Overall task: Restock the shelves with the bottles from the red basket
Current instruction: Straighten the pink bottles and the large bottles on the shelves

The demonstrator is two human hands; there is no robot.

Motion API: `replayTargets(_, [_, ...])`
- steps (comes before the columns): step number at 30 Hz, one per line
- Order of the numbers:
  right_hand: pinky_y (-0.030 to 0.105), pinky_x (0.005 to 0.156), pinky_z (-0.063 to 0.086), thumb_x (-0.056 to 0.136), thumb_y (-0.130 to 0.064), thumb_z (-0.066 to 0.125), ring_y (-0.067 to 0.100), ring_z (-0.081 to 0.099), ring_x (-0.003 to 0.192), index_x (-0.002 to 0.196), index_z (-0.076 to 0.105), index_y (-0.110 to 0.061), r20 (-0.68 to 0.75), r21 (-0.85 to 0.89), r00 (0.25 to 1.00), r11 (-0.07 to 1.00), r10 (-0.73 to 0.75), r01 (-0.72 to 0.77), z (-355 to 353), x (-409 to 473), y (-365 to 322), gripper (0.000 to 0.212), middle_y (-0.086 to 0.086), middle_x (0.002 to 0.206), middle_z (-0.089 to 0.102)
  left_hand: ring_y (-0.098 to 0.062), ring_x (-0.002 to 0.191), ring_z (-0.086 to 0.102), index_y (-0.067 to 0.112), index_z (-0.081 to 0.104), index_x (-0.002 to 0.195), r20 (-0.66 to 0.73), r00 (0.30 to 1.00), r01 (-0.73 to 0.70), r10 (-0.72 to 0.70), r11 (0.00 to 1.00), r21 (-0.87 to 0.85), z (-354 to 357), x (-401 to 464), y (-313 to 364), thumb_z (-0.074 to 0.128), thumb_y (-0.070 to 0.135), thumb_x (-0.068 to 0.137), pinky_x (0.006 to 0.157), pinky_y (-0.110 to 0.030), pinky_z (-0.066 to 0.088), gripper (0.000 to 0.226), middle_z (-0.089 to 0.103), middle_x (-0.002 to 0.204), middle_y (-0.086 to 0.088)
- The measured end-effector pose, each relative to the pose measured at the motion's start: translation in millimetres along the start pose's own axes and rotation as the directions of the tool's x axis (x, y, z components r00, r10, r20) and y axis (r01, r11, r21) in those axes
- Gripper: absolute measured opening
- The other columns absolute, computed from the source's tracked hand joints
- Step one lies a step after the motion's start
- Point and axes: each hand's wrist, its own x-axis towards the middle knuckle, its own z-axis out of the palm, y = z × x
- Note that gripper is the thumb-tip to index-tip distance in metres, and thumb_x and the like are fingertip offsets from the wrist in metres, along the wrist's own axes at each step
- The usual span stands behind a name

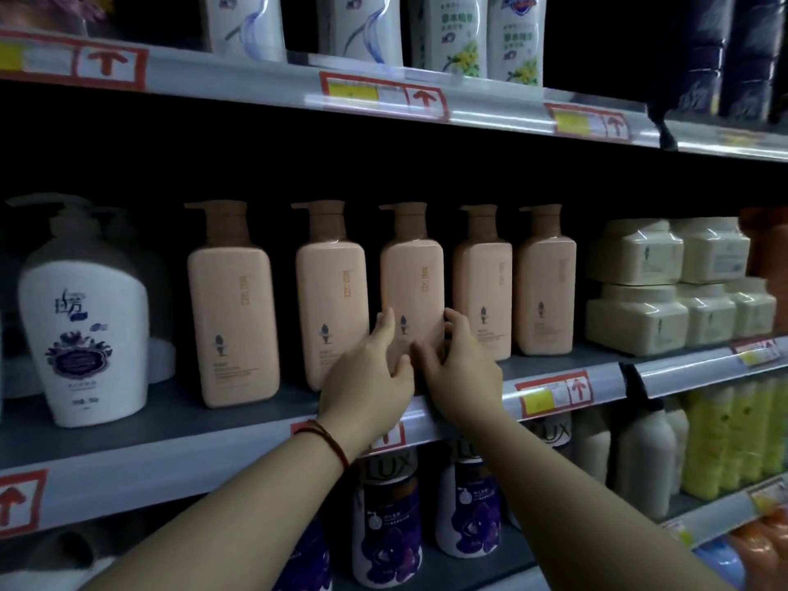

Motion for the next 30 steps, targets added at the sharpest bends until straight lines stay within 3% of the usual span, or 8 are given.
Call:
replayTargets(3, [0.036,0.085,0.046,0.076,-0.058,0.06,0.022,0.059,0.112,0.141,0.027,-0.023,-0.049,-0.019,0.999,1.0,0.001,-0.002,1.4,-1.8,-0.2,0.081,-0.002,0.129,0.057,-0.01,0.06,0.058,0.045,0.021,0.145,0.071,0.997,0.044,-0.04,0.997,-0.058,-4.2,0.2,-0.4,0.046,0.037,0.089,0.056,-0.022,0.042,0.062,0.063,0.073,0.009])
replayTargets(5, [0.037,0.087,0.046,0.072,-0.062,0.061,0.021,0.057,0.114,0.142,0.026,-0.021,-0.055,-0.031,0.998,0.999,0.007,-0.009,2.1,-1.7,-1.1,0.088,-0.002,0.131,0.056,-0.004,0.053,0.051,0.048,0.02,0.143,0.093,0.995,0.024,-0.018,0.998,-0.065,-5.6,0.6,-1.2,0.047,0.034,0.089,0.052,-0.022,0.039,0.062,0.053,0.061,0.012])
replayTargets(10, [0.032,0.074,0.041,0.069,-0.068,0.058,0.019,0.059,0.107,0.13,0.029,-0.025,-0.062,-0.043,0.997,0.998,0.049,-0.052,4.0,-1.7,-4.0,0.08,-0.005,0.12,0.058,-0.005,0.058,0.058,0.051,0.014,0.144,0.158,0.988,0.017,-0.001,0.995,-0.095,-4.1,2.5,-7.7,0.046,0.034,0.089,0.056,-0.022,0.044,0.065,0.062,0.071,0.012])
replayTargets(16, [0.035,0.075,0.042,0.073,-0.069,0.052,0.022,0.061,0.103,0.133,0.028,-0.022,-0.049,-0.084,0.997,0.994,0.059,-0.063,4.3,-0.3,-7.7,0.08,-0.002,0.12,0.06,-0.014,0.118,0.057,0.039,0.025,0.146,0.051,0.993,-0.107,0.109,0.993,-0.041,-2.8,-6.4,-6.1,0.046,0.028,0.092,0.097,-0.029,0.048,0.06,0.05,0.142,0.012])
replayTargets(19, [0.037,0.079,0.044,0.074,-0.069,0.052,0.024,0.061,0.105,0.136,0.025,-0.02,-0.022,-0.113,0.998,0.991,0.066,-0.068,3.0,1.2,-8.1,0.084,-0.001,0.123,0.059,-0.009,0.126,0.049,0.025,0.042,0.141,-0.049,0.968,-0.251,0.247,0.963,-0.097,-13.1,-16.0,-4.7,0.052,0.015,0.09,0.107,-0.03,0.042,0.053,0.047,0.143,0.008])
replayTargets(22, [0.036,0.075,0.042,0.074,-0.068,0.053,0.024,0.061,0.103,0.132,0.026,-0.021,0.004,-0.147,0.997,0.986,0.074,-0.073,3.8,3.1,-6.1,0.079,0.0,0.121,0.06,-0.013,0.125,0.047,0.017,0.055,0.131,-0.125,0.861,-0.468,0.494,0.864,0.189,-43.0,-19.4,-27.9,0.05,0.019,0.082,0.102,-0.031,0.043,0.05,0.054,0.138,0.0])
replayTargets(26, [0.042,0.088,0.047,0.074,-0.066,0.056,0.024,0.053,0.118,0.142,0.017,-0.023,-0.038,-0.088,0.998,0.994,0.058,-0.062,4.7,1.8,-4.8,0.09,0.003,0.137,0.047,-0.029,0.13,0.035,0.017,0.048,0.134,-0.195,0.909,-0.264,0.368,0.87,0.416,-90.8,-24.8,-72.0,0.044,0.033,0.079,0.096,-0.053,0.042,0.057,0.042,0.145,-0.009])
replayTargets(30, [0.053,0.103,0.036,0.081,-0.045,0.066,0.039,0.035,0.13,0.142,0.011,-0.026,-0.203,-0.032,0.972,0.993,-0.119,0.114,6.3,-11.8,-12.4,0.084,0.018,0.146,0.026,-0.032,0.135,0.031,0.016,0.024,0.144,-0.341,0.937,0.021,0.07,0.966,0.257,-106.5,-29.1,-91.9,0.06,0.035,0.08,0.102,-0.057,0.031,0.075,0.021,0.153,-0.008])
